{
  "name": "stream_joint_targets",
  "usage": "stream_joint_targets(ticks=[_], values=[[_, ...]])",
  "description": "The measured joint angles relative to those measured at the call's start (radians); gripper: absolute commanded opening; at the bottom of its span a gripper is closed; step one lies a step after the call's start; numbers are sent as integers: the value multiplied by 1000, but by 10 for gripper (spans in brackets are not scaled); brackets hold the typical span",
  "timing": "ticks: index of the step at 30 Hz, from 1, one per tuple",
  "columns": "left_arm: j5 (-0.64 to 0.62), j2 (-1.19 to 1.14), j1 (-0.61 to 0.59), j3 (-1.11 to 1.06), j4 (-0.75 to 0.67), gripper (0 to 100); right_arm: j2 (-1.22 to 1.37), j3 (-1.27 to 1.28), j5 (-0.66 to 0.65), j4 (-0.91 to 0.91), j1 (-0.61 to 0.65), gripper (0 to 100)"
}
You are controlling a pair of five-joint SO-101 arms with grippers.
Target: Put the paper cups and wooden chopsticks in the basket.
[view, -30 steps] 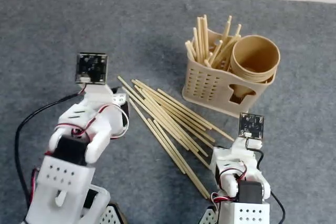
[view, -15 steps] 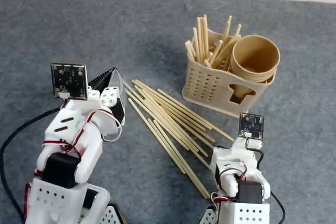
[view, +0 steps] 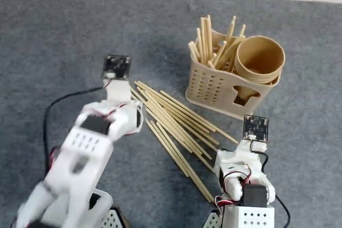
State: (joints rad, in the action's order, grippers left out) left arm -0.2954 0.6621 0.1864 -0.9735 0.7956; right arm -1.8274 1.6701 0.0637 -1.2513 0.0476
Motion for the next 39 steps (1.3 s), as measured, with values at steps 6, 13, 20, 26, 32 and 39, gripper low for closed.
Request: stream_joint_targets(ticks=[6,13,20,26,32,39], values=[[0,-374,0,158,3,135,0,0,0,0,0,5],[-81,-594,0,310,77,210,0,0,0,0,0,5],[-121,-764,-2,433,89,159,0,0,0,0,0,5],[-123,-865,6,555,169,52,0,0,0,0,0,5],[-124,-904,8,601,201,5,0,0,0,0,0,5],[-121,-904,8,606,238,5,0,0,0,0,0,5]])
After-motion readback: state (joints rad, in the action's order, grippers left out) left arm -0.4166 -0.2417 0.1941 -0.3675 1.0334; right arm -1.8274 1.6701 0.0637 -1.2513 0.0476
